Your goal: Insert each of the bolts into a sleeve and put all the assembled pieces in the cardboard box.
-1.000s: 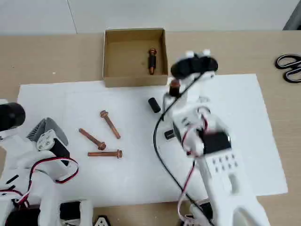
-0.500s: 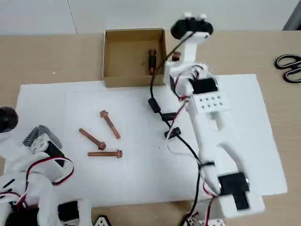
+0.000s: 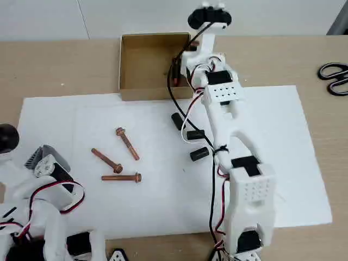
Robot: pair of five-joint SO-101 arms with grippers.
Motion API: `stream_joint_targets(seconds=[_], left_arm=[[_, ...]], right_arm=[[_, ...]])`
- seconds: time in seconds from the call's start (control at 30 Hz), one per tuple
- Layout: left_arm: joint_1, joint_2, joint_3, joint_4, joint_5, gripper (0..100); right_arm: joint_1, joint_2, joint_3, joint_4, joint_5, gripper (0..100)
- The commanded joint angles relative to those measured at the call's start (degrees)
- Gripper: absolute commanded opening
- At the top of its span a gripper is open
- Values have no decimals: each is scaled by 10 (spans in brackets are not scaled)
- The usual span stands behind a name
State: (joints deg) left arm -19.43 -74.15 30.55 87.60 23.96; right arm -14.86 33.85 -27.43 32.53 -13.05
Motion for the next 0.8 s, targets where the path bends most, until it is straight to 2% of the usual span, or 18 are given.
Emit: stream_joint_targets(seconds=[0.0,0.3,0.53,0.7,0.77], left_arm=[[-4,4,-8,3,-2,6],[-4,4,-8,3,-4,6],[-4,4,-9,3,-4,6],[-4,4,-9,3,-4,6],[-4,4,-9,3,-4,6]], right_arm=[[-18,28,-88,-48,-5,3],[-48,169,-188,-127,-4,3],[-50,243,-263,-121,-4,4],[-65,255,-267,-77,62,13],[-68,255,-268,-52,70,65]])
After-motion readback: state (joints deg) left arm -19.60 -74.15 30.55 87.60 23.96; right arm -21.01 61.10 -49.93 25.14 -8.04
